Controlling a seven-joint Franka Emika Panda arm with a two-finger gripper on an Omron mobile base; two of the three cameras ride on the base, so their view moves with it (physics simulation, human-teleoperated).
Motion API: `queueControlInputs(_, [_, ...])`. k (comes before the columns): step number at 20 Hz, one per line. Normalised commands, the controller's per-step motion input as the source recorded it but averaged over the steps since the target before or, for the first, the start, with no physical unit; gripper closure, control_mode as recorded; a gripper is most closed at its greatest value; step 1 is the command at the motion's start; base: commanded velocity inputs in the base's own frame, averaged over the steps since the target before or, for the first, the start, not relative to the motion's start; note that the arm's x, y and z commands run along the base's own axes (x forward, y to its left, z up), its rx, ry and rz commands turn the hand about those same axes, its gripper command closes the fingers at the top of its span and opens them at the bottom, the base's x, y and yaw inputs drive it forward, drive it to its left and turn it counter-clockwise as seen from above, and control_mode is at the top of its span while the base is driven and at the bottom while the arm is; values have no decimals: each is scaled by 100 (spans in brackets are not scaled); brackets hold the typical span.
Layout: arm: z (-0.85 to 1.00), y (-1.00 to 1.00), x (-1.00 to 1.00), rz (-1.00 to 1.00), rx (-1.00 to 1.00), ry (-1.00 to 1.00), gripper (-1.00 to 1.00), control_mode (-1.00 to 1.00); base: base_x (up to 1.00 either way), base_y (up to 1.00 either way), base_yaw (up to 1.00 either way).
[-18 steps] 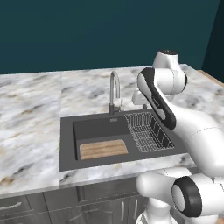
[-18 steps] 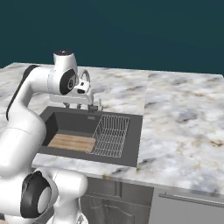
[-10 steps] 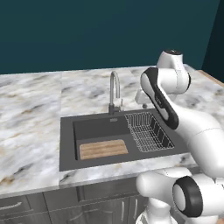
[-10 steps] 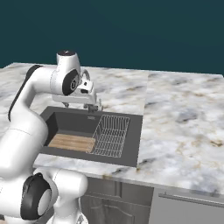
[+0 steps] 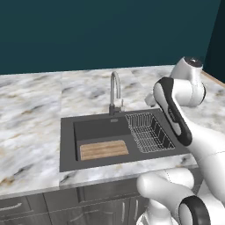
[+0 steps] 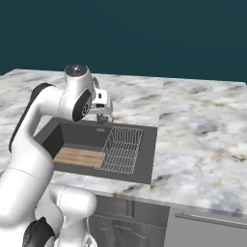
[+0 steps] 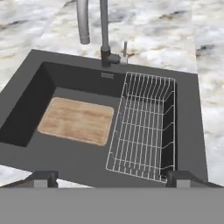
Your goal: Turn on the sink faucet with hot water and rinse the cutting board for ten seconds, then turn off the faucet. Push the cutting board to reach the water if necessary.
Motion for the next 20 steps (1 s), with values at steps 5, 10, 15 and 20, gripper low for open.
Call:
queueControlInputs(5, [0, -15, 0, 15, 1, -34, -100, -100, 0, 0, 0])
queueControlInputs(10, [0, -12, 0, 19, 3, -27, -100, -100, 0, 0, 0])
queueControlInputs(15, [0, -5, 0, 16, 6, -19, -100, -100, 0, 0, 0])
queueControlInputs(20, [0, 0, 9, 7, 6, -8, -100, -100, 0, 0, 0])
